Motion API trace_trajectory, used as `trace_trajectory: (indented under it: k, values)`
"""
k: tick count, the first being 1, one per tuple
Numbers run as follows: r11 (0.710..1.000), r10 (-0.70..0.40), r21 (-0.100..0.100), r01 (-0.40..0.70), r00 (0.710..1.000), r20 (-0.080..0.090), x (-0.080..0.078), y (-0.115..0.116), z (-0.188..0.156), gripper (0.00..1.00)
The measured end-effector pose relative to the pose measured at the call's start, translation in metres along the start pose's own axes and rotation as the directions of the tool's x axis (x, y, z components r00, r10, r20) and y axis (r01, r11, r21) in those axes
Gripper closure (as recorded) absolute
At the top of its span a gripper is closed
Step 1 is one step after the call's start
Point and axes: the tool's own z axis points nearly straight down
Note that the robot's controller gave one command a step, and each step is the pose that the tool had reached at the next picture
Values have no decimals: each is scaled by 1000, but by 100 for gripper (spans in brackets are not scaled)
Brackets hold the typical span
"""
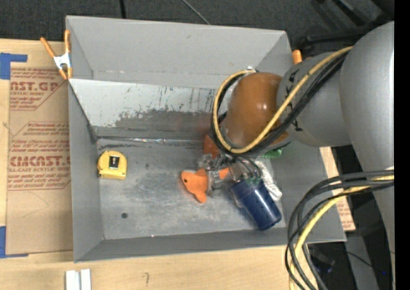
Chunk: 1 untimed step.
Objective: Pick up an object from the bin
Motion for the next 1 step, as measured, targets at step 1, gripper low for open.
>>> trace_trajectory:
  k: [1]
  values:
    - [1000, -2, 3, 2, 1000, 9, -8, -22, -190, 100]
